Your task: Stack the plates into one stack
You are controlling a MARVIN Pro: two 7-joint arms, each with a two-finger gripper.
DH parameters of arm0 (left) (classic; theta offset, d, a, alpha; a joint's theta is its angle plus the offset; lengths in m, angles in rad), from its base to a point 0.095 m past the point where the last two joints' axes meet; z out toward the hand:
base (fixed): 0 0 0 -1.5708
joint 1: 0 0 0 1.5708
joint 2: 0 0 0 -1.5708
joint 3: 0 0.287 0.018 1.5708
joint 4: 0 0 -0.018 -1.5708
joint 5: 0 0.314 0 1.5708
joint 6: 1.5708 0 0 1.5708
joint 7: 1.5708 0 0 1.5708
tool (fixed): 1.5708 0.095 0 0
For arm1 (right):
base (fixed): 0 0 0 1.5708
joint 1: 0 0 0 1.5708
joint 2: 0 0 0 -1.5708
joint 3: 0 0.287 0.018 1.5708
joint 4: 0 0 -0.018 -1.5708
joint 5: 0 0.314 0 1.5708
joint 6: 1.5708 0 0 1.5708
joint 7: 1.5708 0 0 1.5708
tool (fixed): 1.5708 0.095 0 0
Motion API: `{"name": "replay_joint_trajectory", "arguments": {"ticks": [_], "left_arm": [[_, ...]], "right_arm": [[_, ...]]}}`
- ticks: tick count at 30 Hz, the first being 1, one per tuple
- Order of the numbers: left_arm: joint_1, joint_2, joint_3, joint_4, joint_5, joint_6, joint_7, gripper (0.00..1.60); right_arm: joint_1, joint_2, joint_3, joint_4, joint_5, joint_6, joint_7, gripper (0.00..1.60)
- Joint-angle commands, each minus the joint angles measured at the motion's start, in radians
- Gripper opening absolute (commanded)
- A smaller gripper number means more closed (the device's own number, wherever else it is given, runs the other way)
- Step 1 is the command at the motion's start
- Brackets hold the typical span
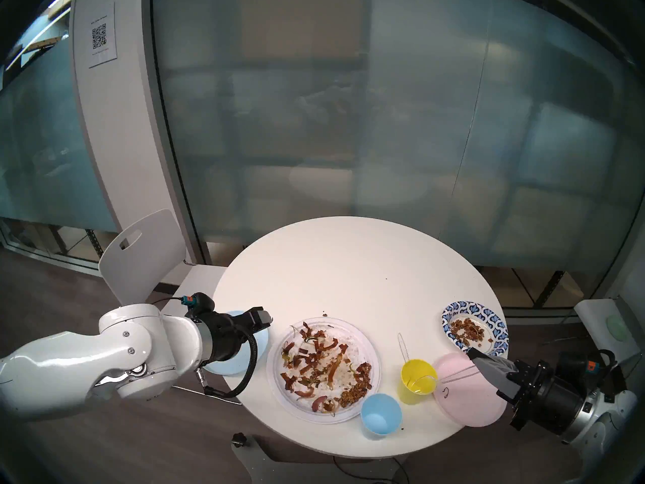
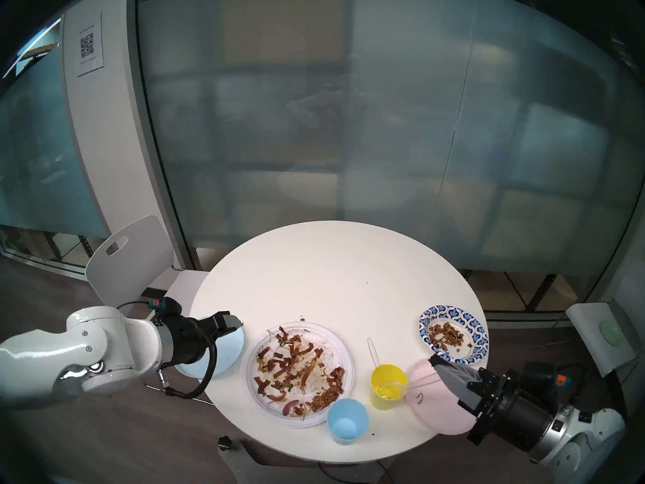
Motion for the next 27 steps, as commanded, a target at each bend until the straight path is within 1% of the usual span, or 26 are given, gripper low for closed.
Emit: {"name": "replay_joint_trajectory", "arguments": {"ticks": [1,13,20,27], "left_arm": [[-0.007,0.000,-0.006,-0.006,0.002,-0.001,-0.005,1.60],[-0.009,0.002,-0.003,-0.006,0.001,-0.003,-0.007,1.60],[-0.011,0.003,-0.001,-0.007,0.001,-0.004,-0.007,1.60],[-0.013,0.005,0.001,-0.007,0.000,-0.006,-0.008,1.60]], "right_arm": [[0.031,0.008,0.011,-0.018,0.021,0.028,-0.026,0.00],[0.091,0.056,-0.027,-0.018,-0.009,0.120,-0.120,0.00],[0.115,0.095,-0.091,-0.018,-0.060,0.173,-0.180,0.00],[0.135,0.104,-0.126,-0.018,-0.087,0.206,-0.210,0.00]]}}
